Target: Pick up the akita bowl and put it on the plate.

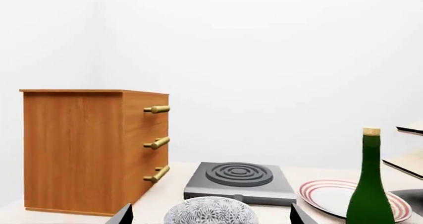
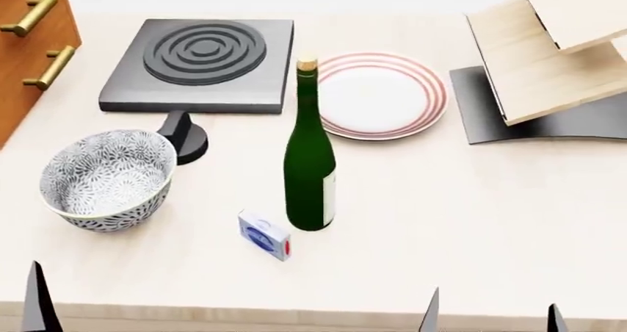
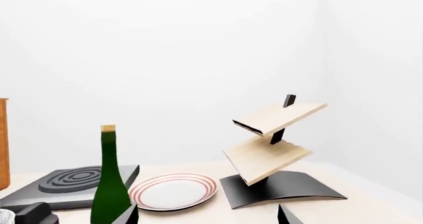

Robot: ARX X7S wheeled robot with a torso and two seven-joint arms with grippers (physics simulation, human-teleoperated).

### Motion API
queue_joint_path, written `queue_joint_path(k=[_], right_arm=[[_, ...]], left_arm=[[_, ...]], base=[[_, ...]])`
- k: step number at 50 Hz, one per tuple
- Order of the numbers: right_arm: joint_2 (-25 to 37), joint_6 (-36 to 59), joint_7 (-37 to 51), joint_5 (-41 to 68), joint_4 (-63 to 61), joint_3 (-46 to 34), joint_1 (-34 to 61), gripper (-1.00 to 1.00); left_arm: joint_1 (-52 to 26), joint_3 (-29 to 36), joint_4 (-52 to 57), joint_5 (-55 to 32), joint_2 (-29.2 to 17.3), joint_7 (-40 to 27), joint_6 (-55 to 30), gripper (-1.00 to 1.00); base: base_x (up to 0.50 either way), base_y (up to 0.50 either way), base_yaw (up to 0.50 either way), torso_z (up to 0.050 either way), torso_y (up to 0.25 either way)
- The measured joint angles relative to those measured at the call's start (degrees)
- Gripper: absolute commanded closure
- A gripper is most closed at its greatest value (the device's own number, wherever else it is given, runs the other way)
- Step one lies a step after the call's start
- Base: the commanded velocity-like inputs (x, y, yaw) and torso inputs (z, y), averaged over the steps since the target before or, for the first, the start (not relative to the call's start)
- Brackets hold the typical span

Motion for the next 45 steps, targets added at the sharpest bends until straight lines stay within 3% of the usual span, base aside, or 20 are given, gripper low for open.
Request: queue_joint_path(k=[29,45], right_arm=[[1.3,-2.0,1.4,-2.9,1.2,-3.3,-0.1,-1.0],[1.8,-4.4,2.7,-6.0,1.1,-5.0,-0.8,-1.0]], left_arm=[[-0.3,1.3,-1.4,-0.4,-1.2,-1.2,0.9,-1.0],[-0.3,1.9,-1.6,-0.6,-1.8,-1.8,1.2,-1.0]], base=[[0.02,-0.11,0.0,0.0,0.0],[0.25,-0.01,0.0,0.0,0.0]])
